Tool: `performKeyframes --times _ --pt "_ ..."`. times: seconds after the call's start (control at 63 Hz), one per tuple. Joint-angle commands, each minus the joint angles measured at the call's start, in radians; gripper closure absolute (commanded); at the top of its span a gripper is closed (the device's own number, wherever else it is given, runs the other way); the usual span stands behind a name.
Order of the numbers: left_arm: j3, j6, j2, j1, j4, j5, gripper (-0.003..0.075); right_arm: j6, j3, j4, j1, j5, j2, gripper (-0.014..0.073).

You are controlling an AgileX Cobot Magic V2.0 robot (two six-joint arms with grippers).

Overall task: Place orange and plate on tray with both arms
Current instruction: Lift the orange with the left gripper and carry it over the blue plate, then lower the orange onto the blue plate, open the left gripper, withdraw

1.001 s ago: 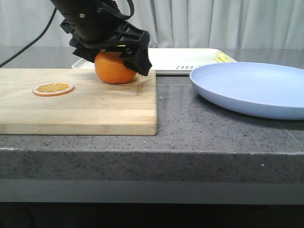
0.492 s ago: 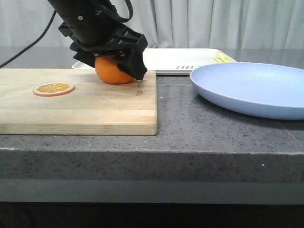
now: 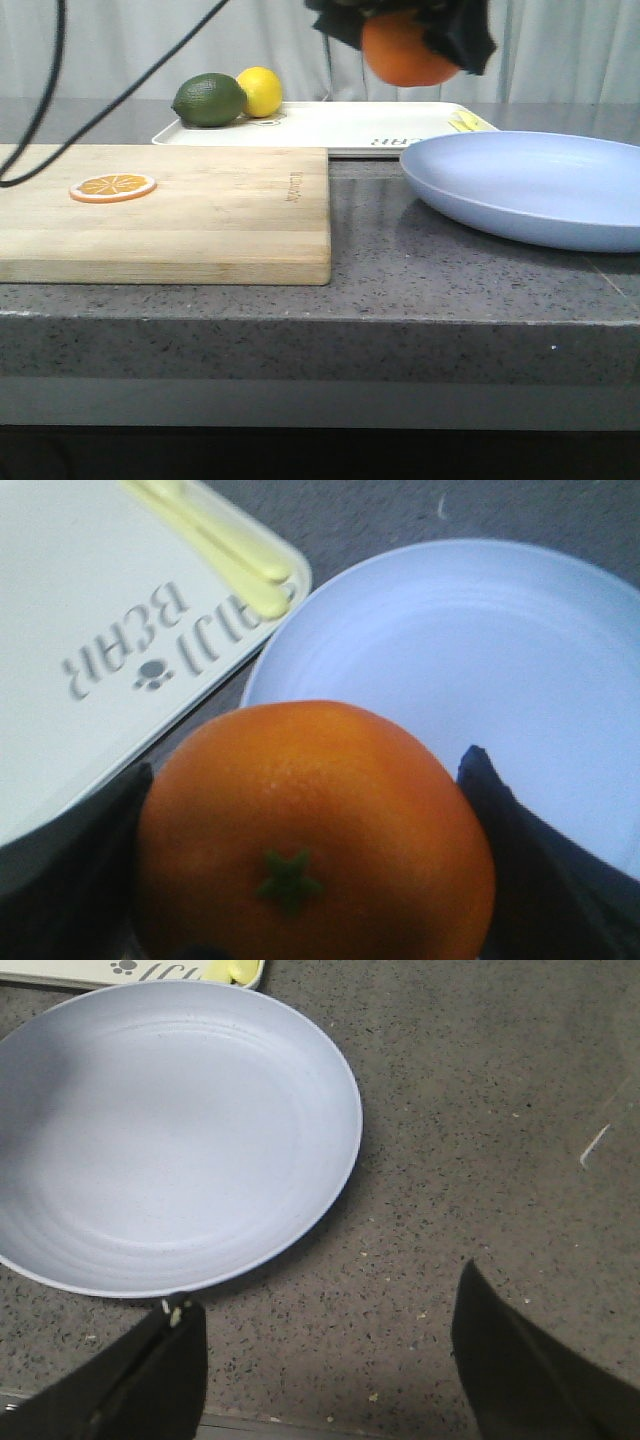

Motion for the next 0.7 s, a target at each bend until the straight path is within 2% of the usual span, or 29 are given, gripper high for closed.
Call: performKeyframes --times 0.0,0.286,0.492,0.572,0.683 --pt "-0.091 0.002 0.003 -0.042 0.006 -0.079 0.033 -0.005 -0.03 -0.003 0.0 -0.062 0.008 0.0063" --pt "-0.253 0.002 0.174 -0.114 0.006 -0.081 0.033 -0.005 -0.03 -0.003 0.0 -0.063 0.008 0.0063" --pt "-0.287 0.002 0.24 -0.117 0.002 -0.083 0.0325 -0.005 -0.03 -0.003 0.0 -0.063 0.008 0.0063" --pt "-0.287 0.002 0.246 -0.117 0.002 -0.083 0.0276 -0.005 -0.03 -0.003 0.0 -0.063 0.008 0.0063" --pt "-0.287 0.002 0.246 -0.117 -0.003 -0.083 0.0163 -0.005 -0.03 -0.003 0.0 -0.063 0.008 0.0063"
